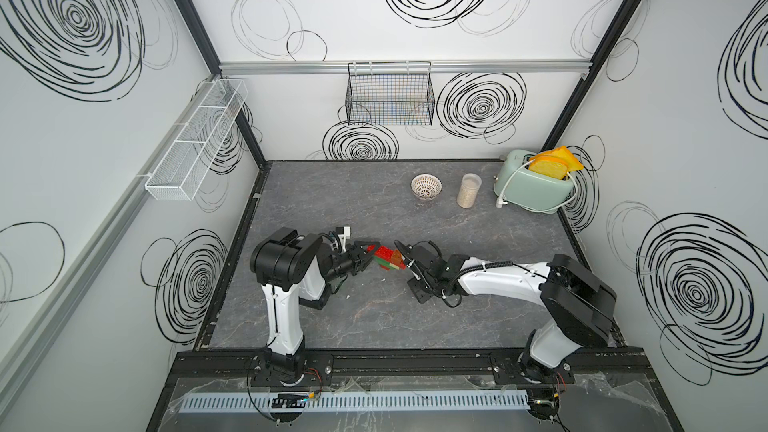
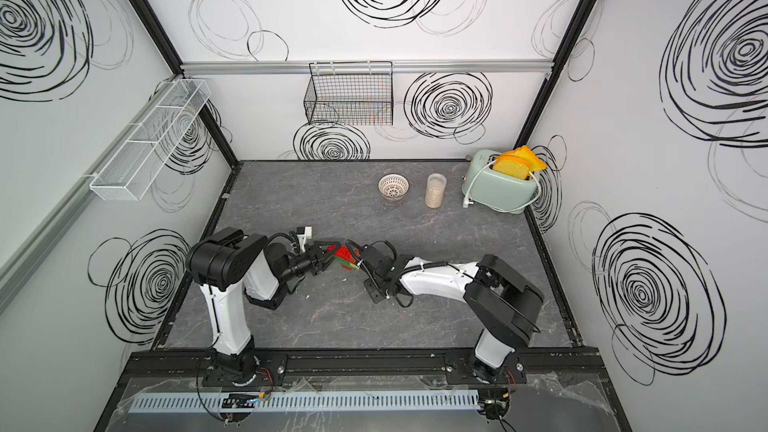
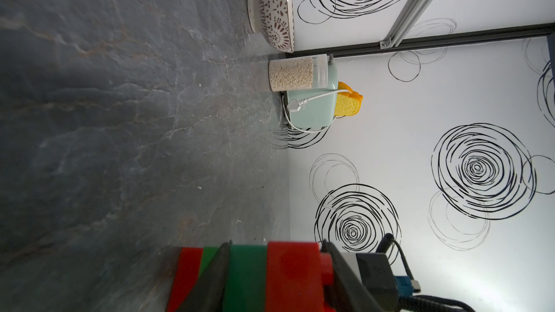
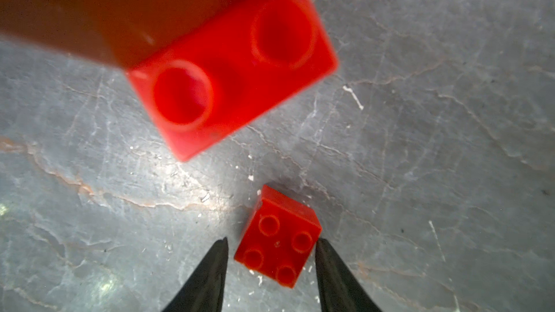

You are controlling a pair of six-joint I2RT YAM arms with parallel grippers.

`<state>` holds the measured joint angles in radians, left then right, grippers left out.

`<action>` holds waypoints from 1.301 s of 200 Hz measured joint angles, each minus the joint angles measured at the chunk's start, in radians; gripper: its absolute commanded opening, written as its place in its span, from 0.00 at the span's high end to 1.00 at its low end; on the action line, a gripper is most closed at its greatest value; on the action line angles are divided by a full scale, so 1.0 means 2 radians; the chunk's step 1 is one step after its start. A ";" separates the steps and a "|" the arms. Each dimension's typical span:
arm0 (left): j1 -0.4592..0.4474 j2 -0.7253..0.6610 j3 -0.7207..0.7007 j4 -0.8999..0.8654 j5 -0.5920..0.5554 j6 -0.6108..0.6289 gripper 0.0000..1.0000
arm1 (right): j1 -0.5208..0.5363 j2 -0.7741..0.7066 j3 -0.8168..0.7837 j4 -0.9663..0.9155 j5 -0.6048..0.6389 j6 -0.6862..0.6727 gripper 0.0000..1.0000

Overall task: Assemble a heart with lego
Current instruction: Pick up the lego brick from the center of the board, then assemble the lego brick with the lego brick.

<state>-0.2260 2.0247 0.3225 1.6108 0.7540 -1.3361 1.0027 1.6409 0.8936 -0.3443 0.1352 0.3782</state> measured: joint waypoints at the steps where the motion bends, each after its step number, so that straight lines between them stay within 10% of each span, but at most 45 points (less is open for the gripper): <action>1: 0.000 0.000 0.000 0.000 0.000 0.000 0.79 | 0.000 0.000 0.000 0.000 0.000 0.000 0.51; 128: -0.001 0.001 0.000 0.000 -0.002 -0.002 0.79 | -0.005 0.006 0.000 0.015 0.005 -0.005 0.73; 202: -0.039 0.001 0.002 0.000 -0.023 -0.005 0.77 | -0.095 -0.122 0.006 -0.068 0.002 -0.064 0.74; 260: -0.091 0.004 0.010 0.000 -0.047 -0.016 0.55 | -0.159 -0.154 0.054 -0.090 -0.015 -0.139 0.73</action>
<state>-0.4088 2.0331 0.3420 1.6112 0.6601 -1.3674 0.6857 1.3338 1.0023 -0.5251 0.1059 0.0994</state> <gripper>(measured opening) 0.470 0.332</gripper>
